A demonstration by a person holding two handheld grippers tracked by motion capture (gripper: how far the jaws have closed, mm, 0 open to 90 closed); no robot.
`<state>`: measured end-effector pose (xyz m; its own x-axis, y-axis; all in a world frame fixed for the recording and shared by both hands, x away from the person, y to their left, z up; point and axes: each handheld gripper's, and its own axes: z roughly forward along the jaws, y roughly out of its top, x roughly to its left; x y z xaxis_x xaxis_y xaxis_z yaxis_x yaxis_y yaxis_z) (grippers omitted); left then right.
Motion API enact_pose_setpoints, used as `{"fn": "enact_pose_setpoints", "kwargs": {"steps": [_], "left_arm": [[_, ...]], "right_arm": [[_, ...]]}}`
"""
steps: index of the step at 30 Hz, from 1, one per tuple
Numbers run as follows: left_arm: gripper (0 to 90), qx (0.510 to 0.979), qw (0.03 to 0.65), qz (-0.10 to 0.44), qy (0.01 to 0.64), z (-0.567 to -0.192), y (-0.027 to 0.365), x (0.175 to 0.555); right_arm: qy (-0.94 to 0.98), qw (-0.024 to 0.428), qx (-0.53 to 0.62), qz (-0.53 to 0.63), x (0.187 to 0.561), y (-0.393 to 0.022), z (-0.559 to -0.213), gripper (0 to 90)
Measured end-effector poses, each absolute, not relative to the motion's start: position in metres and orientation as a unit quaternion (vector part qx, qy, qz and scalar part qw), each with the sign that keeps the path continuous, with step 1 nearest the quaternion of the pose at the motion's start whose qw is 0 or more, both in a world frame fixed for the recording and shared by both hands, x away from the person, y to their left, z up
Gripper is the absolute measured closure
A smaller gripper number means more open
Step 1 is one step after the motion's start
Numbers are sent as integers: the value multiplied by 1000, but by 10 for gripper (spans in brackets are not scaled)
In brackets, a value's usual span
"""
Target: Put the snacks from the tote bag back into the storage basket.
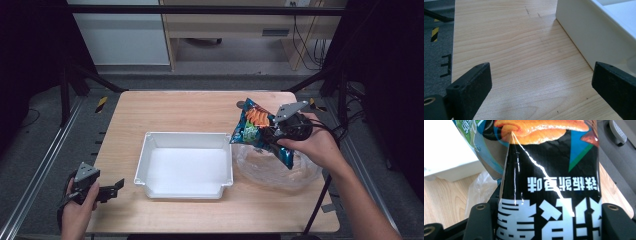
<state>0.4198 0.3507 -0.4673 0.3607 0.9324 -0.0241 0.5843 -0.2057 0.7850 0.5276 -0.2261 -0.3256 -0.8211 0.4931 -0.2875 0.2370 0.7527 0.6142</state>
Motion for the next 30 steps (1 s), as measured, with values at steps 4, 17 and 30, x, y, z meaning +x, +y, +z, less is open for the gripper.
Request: {"fn": "enact_pose_setpoints", "kwargs": {"steps": [4, 17, 30], "left_arm": [[26, 736, 369, 238, 515, -468, 351, 420], [25, 736, 370, 238, 514, -467, 351, 420], [25, 736, 371, 238, 514, -467, 351, 420]], "right_arm": [[911, 224, 191, 289, 525, -215, -323, 405], [917, 224, 146, 295, 515, -178, -316, 406], [920, 222, 119, 301, 509, -154, -312, 406]]}}
